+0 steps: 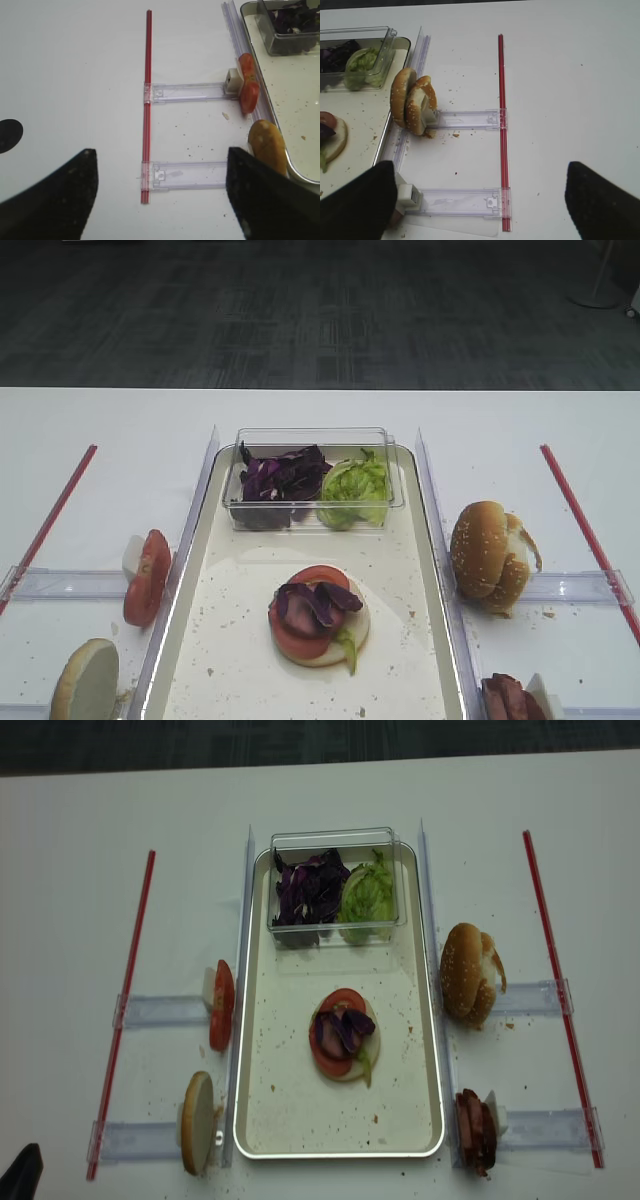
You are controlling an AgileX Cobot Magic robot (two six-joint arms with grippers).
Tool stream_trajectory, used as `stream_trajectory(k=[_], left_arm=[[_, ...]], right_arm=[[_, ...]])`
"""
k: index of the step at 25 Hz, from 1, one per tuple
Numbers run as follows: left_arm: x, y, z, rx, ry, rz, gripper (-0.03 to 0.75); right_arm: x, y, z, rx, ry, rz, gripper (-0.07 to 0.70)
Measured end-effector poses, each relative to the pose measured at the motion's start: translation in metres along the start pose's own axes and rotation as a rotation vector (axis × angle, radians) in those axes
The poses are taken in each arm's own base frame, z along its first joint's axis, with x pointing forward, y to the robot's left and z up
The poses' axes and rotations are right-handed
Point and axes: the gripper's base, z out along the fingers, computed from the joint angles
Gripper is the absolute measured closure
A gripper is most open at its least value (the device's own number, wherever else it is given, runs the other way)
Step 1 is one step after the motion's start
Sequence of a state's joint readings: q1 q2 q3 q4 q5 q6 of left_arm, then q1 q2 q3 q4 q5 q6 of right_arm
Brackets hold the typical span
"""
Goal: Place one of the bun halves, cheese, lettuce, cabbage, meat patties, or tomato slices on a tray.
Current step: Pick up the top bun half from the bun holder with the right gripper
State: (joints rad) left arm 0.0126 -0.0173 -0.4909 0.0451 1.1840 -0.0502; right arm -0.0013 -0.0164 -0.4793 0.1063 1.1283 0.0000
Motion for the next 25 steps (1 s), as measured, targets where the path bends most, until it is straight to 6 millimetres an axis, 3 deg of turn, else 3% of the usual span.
stream_trajectory(k=[8, 17, 25], left_arm=[[0.0, 0.0, 0.0, 0.001, 0.0, -0.001, 0.223], [0.0, 0.0, 0.0, 0.001, 0.0, -0.001, 0.223], [0.0, 0.0, 0.0, 0.001, 0.0, -0.001, 0.223]], right_arm=[[-0.007, -0.001, 0.011, 0.007, 0.096, 0.002, -0.049], [-0.026, -0.006, 0.069, 0.025, 0.503, 0.041, -0.041], [-0.023, -0.012, 0.117, 0.051, 0.812, 0.066, -0.039]])
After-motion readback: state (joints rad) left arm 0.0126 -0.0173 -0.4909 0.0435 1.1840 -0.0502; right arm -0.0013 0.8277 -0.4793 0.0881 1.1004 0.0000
